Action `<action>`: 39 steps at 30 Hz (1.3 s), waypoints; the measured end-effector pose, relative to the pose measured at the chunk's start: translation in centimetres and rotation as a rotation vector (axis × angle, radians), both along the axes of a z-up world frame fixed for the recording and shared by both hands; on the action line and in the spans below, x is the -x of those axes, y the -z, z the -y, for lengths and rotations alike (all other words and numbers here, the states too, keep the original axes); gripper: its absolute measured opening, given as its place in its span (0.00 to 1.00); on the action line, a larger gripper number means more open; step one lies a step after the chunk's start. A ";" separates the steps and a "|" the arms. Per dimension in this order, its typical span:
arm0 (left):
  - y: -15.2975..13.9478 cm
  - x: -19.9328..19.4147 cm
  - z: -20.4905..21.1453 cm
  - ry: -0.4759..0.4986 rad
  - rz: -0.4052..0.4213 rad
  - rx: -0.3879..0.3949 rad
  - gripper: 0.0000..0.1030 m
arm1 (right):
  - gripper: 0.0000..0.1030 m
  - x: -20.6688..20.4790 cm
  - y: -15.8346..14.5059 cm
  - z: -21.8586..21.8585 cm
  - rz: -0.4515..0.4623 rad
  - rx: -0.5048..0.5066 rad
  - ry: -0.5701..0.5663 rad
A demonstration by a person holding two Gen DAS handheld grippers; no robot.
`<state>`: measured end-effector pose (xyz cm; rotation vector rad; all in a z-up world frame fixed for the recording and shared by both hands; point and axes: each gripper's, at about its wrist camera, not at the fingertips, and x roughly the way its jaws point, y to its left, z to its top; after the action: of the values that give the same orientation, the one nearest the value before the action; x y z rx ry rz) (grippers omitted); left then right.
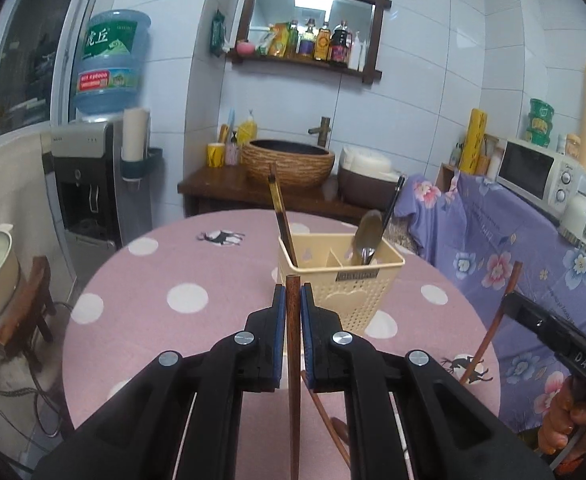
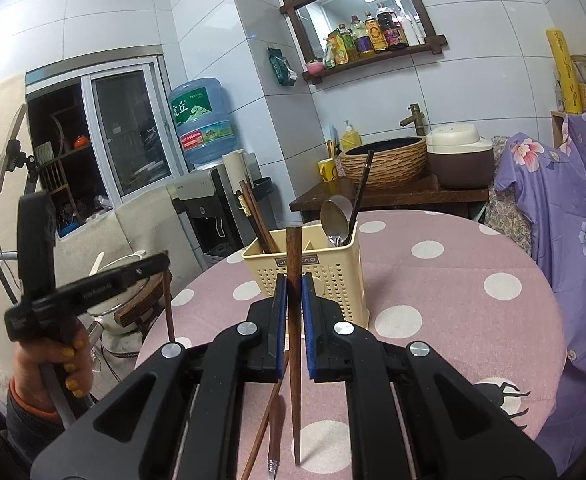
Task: Organize utensils
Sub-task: 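Carry both wooden chopsticks to the cream holder and drop them in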
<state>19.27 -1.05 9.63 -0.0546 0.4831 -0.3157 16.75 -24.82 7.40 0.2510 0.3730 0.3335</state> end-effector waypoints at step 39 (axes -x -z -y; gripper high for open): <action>-10.6 -2.8 0.4 0.128 0.143 0.110 0.08 | 0.08 -5.9 -10.5 1.2 0.120 -0.002 -0.011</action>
<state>22.11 -1.41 20.21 -0.1076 0.3281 -0.4683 22.65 -26.06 17.95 0.2296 0.2554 0.3577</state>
